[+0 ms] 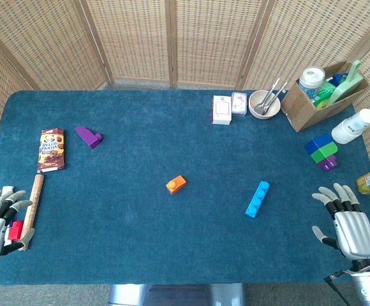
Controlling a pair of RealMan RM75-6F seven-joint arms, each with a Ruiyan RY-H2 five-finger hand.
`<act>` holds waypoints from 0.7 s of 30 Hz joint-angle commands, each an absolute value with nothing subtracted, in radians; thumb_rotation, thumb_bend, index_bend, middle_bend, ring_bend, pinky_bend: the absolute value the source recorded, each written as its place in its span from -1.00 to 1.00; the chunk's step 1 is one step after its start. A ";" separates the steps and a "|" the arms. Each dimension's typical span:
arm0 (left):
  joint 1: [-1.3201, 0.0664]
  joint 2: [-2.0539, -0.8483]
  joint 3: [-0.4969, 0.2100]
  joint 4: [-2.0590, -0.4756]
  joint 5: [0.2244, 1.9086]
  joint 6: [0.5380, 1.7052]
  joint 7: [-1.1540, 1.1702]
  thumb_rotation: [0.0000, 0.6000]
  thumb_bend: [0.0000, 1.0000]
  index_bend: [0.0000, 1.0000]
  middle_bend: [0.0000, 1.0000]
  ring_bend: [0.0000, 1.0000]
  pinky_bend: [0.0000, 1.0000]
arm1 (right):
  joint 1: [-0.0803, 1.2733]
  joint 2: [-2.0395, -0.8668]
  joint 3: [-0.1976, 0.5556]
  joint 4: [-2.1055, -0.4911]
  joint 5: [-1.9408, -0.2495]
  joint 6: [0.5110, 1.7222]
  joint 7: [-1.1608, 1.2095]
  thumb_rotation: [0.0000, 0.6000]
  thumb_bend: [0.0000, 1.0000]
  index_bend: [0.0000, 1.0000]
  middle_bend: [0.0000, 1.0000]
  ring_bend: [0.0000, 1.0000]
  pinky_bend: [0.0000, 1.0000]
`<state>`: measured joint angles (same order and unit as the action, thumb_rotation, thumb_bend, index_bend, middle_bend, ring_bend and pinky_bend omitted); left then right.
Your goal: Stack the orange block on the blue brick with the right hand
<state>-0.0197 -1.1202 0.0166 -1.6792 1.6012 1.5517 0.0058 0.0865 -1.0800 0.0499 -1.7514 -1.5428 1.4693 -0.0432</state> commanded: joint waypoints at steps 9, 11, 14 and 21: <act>-0.014 -1.118 0.021 -1.680 1.601 1.558 -0.001 1.00 -0.33 -0.43 -0.63 -0.71 -0.86 | 0.092 -1.082 0.047 -1.750 -1.546 1.461 -0.029 1.00 -0.55 -0.53 -0.61 -1.00 -0.92; -0.010 -1.114 0.021 -1.682 1.605 1.567 -0.004 1.00 -0.33 -0.43 -0.63 -0.71 -0.86 | 0.090 -1.078 0.045 -1.751 -1.551 1.465 -0.025 1.00 -0.55 -0.53 -0.61 -1.00 -0.92; -0.009 -1.107 0.021 -1.685 1.608 1.572 -0.007 1.00 -0.33 -0.43 -0.63 -0.71 -0.86 | 0.087 -1.073 0.046 -1.757 -1.557 1.474 -0.018 1.00 -0.55 -0.53 -0.61 -1.00 -0.92; -0.005 -1.101 0.023 -1.689 1.618 1.582 -0.015 1.00 -0.33 -0.43 -0.63 -0.71 -0.86 | 0.103 -1.054 0.053 -1.775 -1.579 1.470 0.057 1.00 -0.55 -0.53 -0.60 -1.00 -0.92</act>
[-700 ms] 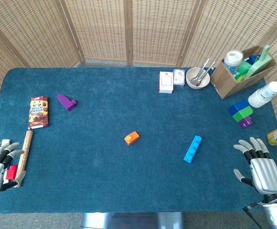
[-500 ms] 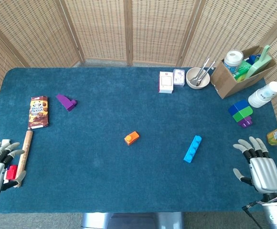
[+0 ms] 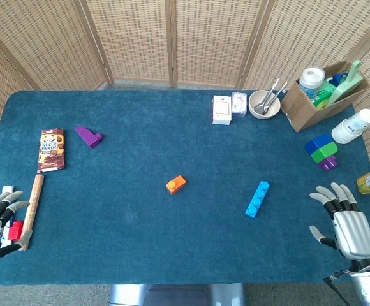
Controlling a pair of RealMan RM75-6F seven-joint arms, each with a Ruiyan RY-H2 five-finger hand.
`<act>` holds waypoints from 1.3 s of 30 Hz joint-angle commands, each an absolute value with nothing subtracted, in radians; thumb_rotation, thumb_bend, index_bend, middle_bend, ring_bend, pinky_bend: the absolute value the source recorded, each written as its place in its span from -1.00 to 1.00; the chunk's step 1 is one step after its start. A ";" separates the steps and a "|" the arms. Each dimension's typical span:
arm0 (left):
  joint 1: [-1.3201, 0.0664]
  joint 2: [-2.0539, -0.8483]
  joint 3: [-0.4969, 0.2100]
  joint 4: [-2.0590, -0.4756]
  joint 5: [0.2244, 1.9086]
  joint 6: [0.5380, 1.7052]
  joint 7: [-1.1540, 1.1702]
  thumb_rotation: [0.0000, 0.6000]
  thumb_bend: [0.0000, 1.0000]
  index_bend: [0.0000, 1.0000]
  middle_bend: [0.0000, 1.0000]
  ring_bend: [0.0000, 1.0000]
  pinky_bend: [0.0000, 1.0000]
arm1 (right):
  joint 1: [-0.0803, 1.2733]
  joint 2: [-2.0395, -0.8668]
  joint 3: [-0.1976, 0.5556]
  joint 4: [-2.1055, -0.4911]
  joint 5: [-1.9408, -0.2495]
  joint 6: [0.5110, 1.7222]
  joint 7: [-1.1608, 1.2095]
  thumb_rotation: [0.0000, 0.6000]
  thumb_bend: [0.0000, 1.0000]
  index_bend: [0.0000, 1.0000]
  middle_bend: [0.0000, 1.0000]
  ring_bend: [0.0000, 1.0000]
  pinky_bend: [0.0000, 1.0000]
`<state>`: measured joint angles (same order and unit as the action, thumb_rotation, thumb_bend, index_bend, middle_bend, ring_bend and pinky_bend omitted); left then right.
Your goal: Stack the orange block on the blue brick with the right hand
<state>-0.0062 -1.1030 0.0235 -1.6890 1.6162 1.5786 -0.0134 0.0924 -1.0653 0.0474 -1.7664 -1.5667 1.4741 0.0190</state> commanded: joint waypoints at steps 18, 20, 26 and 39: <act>0.012 -1.083 0.026 -1.692 1.625 1.607 -0.022 1.00 -0.33 -0.41 -0.62 -0.71 -0.86 | 0.394 -1.076 0.148 -1.828 -1.595 1.154 0.121 1.00 -0.55 -0.48 -0.60 -0.99 -0.92; 0.008 -1.085 0.023 -1.691 1.621 1.599 -0.019 1.00 -0.33 -0.41 -0.62 -0.71 -0.86 | 0.436 -1.096 0.162 -1.822 -1.583 1.110 0.107 1.00 -0.56 -0.48 -0.60 -0.99 -0.92; -0.005 -1.093 0.013 -1.694 1.601 1.573 -0.007 1.00 -0.33 -0.41 -0.62 -0.71 -0.86 | 0.549 -1.150 0.193 -1.804 -1.549 0.990 0.094 1.00 -0.55 -0.45 -0.60 -0.99 -0.92; -0.033 -1.103 -0.005 -1.696 1.567 1.529 0.017 1.00 -0.33 -0.41 -0.62 -0.71 -0.86 | 0.738 -1.311 0.240 -1.686 -1.435 0.830 -0.007 1.00 -0.56 -0.42 -0.60 -1.00 -0.92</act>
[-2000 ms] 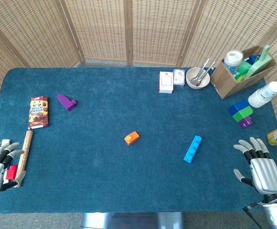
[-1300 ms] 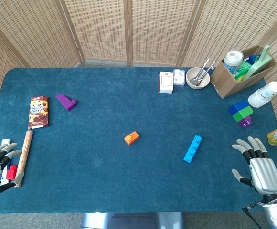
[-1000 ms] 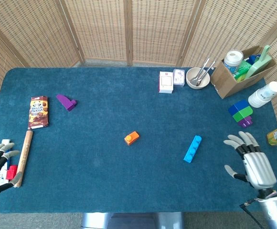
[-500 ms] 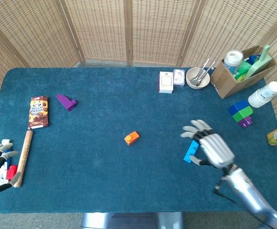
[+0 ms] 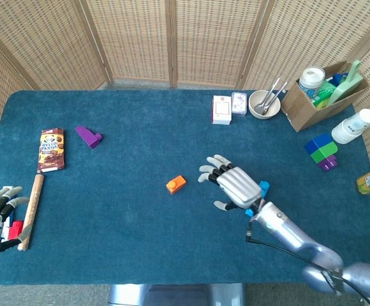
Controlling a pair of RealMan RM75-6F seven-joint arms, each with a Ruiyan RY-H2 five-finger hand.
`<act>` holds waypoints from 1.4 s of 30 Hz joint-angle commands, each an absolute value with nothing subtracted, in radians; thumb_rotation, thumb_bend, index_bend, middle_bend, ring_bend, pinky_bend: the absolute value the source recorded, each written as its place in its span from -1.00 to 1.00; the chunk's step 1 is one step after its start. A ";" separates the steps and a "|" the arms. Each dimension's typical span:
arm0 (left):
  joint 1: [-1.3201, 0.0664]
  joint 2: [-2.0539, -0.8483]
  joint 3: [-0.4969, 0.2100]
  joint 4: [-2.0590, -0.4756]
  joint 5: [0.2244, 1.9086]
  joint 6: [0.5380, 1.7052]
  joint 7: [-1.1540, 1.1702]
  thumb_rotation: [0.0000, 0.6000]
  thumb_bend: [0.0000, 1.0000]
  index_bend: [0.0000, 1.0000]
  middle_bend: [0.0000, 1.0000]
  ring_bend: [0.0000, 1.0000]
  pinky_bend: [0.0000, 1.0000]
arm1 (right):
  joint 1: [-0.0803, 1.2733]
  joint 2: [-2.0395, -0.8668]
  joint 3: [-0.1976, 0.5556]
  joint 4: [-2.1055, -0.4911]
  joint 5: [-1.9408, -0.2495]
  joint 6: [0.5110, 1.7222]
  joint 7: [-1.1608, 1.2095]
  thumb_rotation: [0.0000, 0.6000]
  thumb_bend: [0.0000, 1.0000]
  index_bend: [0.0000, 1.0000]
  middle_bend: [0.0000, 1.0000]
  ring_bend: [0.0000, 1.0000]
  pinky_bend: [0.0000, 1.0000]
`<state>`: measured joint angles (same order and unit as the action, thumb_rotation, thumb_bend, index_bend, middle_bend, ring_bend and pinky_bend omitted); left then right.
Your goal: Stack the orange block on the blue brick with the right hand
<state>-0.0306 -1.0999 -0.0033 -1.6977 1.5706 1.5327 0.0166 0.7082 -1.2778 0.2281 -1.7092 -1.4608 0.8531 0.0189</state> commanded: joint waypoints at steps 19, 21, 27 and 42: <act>-0.042 -1.100 -0.012 -1.680 1.568 1.533 0.001 1.00 -0.33 -0.40 -0.62 -0.71 -0.86 | 0.925 -1.547 0.273 -1.563 -1.074 0.784 -0.379 1.00 -0.56 -0.42 -0.61 -1.00 -0.92; -0.042 -1.097 -0.011 -1.679 1.568 1.533 -0.001 1.00 -0.33 -0.40 -0.62 -0.71 -0.86 | 0.944 -1.562 0.271 -1.546 -1.042 0.778 -0.399 1.00 -0.56 -0.42 -0.61 -1.00 -0.91; -0.045 -1.094 -0.011 -1.677 1.567 1.531 -0.006 1.00 -0.33 -0.40 -0.62 -0.71 -0.86 | 0.993 -1.605 0.259 -1.491 -0.983 0.763 -0.442 1.00 -0.56 -0.42 -0.61 -1.00 -0.92; -0.044 -1.102 -0.009 -1.654 1.553 1.521 -0.025 1.00 -0.33 -0.40 -0.62 -0.71 -0.86 | 1.070 -1.676 0.226 -1.386 -0.918 0.733 -0.479 1.00 -0.56 -0.42 -0.61 -1.00 -0.92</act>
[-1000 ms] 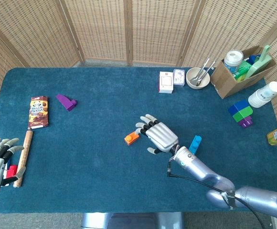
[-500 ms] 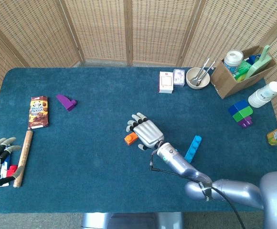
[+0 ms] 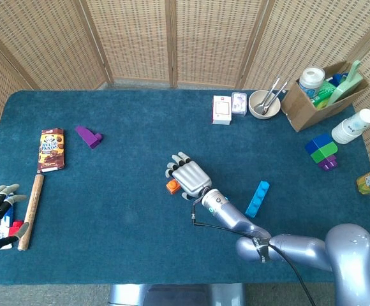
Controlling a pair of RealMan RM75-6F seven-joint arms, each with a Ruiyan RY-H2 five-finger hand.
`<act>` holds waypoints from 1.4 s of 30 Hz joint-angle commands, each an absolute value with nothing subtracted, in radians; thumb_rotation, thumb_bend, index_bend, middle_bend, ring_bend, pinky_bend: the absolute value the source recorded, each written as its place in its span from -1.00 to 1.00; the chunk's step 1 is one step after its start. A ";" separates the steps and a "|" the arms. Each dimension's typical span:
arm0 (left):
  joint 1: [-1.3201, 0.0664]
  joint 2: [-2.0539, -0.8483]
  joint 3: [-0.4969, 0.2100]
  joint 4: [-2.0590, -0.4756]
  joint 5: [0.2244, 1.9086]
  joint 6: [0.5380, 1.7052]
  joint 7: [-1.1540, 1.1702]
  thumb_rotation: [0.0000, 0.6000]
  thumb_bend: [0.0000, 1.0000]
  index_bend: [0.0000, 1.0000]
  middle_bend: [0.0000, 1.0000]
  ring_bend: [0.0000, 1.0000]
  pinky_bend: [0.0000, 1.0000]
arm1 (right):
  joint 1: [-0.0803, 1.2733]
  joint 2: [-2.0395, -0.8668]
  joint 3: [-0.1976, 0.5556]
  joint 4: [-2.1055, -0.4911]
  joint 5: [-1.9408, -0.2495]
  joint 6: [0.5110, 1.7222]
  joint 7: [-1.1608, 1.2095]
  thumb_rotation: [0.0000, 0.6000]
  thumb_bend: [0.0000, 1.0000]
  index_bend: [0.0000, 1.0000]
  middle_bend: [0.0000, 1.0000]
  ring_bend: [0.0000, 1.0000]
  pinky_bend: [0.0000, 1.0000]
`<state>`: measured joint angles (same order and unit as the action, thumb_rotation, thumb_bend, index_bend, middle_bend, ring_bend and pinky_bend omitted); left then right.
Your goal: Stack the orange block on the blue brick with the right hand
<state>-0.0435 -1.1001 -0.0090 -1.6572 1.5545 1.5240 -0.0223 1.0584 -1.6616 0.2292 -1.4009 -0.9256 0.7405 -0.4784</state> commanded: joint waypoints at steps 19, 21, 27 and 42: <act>-0.039 -1.112 -0.008 -1.617 1.538 1.520 -0.057 1.00 -0.33 -0.40 -0.63 -0.71 -0.86 | 1.129 -1.730 0.206 -1.310 -0.874 0.714 -0.493 1.00 -0.56 -0.18 -0.58 -0.99 -0.92; -0.038 -1.112 -0.009 -1.614 1.537 1.521 -0.060 1.00 -0.33 -0.40 -0.63 -0.71 -0.86 | 1.135 -1.739 0.207 -1.300 -0.869 0.714 -0.493 1.00 -0.55 -0.16 -0.56 -0.98 -0.91; -0.036 -1.113 -0.009 -1.600 1.530 1.520 -0.075 1.00 -0.33 -0.40 -0.63 -0.71 -0.86 | 1.148 -1.754 0.207 -1.275 -0.860 0.712 -0.492 1.00 -0.55 0.00 -0.52 -0.93 -0.87; -0.043 -1.121 -0.012 -1.587 1.532 1.513 -0.080 1.00 -0.33 -0.40 -0.63 -0.71 -0.86 | 1.153 -1.728 0.209 -1.312 -0.855 0.734 -0.492 1.00 -0.54 0.23 -0.47 -0.87 -0.84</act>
<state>-0.0427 -1.1206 -0.0118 -1.5872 1.5319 1.5133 -0.0798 1.1536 -1.7319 0.2074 -1.3073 -0.8541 0.7306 -0.4925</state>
